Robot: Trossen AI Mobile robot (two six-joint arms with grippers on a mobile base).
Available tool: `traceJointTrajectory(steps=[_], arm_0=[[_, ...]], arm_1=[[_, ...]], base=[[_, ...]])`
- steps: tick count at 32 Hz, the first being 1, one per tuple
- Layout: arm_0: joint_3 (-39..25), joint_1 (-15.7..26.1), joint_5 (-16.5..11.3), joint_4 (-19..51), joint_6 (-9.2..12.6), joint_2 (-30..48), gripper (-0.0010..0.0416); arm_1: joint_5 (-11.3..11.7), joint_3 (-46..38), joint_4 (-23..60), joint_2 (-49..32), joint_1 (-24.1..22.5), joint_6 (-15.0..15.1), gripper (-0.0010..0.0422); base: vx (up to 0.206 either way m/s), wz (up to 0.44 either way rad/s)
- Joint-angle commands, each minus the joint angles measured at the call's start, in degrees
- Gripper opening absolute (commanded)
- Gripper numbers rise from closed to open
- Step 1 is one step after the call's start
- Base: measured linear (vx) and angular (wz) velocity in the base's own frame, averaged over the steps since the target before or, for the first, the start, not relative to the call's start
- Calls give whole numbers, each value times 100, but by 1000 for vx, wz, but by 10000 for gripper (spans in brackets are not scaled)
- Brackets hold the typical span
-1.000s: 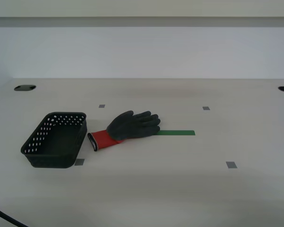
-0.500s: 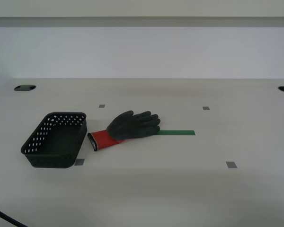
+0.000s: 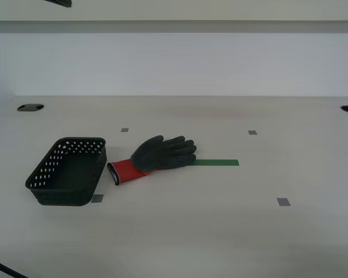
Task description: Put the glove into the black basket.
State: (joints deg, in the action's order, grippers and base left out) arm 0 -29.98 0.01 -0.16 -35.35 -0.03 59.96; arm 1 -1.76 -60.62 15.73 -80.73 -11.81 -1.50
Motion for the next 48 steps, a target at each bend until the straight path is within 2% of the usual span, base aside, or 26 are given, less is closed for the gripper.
traceJointTrajectory(steps=[1, 8, 10, 11, 14, 21, 41, 43, 45, 46, 48], arm_0=[[-7, 0, 0, -15, 0, -2, 1], [-7, 0, 0, -13, 0, -2, 0], [-7, -2, 0, -13, 0, -2, 1], [-7, 0, -2, -13, 0, -2, 1], [-7, -2, -2, -11, 0, -2, 1], [-7, -2, 0, -13, 0, -2, 1], [-7, -2, -2, 4, 0, -2, 1], [-7, -2, -2, -2, 0, -2, 1], [-7, -2, -2, -4, 0, -2, 1], [-7, -2, -2, -4, 0, -2, 1], [-7, 0, -2, 0, 0, -2, 1]], arm_1=[[2, -317, 363, -494, -186, 15, -1], [-37, -999, 1204, -1447, -538, 269, -1], [-177, -1298, 1582, -1779, -640, 315, -1], [-326, -1488, 1816, -1956, -684, 374, -1], [-485, -1845, 2225, -2275, -737, 461, -1], [-490, -2645, 3093, -2981, -844, 756, -1], [-533, -3353, 3014, -4590, -1432, 872, 0], [-647, -3423, 2981, -4730, -1469, 885, 0], [-988, -3565, 2931, -4942, -1528, 850, 0], [-1062, -3648, 2922, -5047, -1567, 798, 0], [-1069, -3812, 2920, -5243, -1655, 713, 0]], base=[[0, 0], [0, 0], [0, 0], [0, 0], [0, 0], [0, 0], [0, 0], [0, 0], [0, 0], [0, 0], [0, 0]])
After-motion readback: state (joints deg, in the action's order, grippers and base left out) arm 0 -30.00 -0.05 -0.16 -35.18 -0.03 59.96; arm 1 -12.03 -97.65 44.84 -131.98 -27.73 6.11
